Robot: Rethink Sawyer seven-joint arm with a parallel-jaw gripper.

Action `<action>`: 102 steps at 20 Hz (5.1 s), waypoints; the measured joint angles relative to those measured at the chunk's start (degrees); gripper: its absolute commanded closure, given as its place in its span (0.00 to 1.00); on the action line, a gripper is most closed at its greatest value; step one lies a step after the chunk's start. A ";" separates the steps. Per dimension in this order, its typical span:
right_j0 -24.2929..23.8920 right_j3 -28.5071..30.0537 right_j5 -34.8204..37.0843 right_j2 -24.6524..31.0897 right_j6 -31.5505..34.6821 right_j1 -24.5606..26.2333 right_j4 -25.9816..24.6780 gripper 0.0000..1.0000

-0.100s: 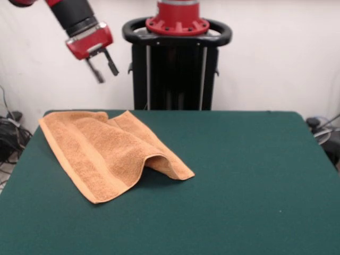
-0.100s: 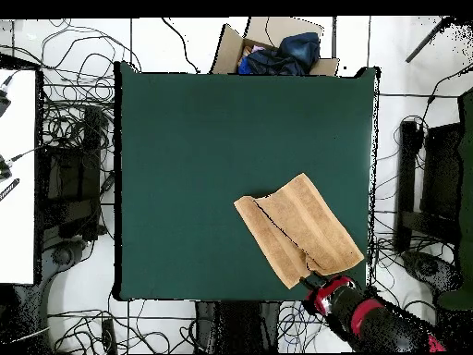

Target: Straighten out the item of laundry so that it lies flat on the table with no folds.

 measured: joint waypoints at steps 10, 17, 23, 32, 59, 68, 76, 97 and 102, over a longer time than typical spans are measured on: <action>3.01 2.02 -0.03 -4.63 0.00 -2.23 0.08 1.00; 3.14 3.13 -1.42 -7.09 0.00 -2.25 0.26 1.00; 3.59 3.12 -8.74 -9.13 0.00 -1.09 0.27 1.00; 2.30 3.08 -23.25 -10.29 0.00 4.98 -0.65 1.00; -3.94 -2.79 -27.70 -10.72 0.00 28.20 -13.28 1.00; -3.94 -5.56 -34.13 -10.82 0.00 28.96 -18.00 1.00; -3.94 -7.74 -35.09 -11.02 0.00 30.95 -18.97 1.00; 2.88 -13.51 -35.19 -18.68 0.00 34.70 -18.26 1.00; 4.69 -13.36 -35.27 -19.42 0.00 33.40 -17.20 1.00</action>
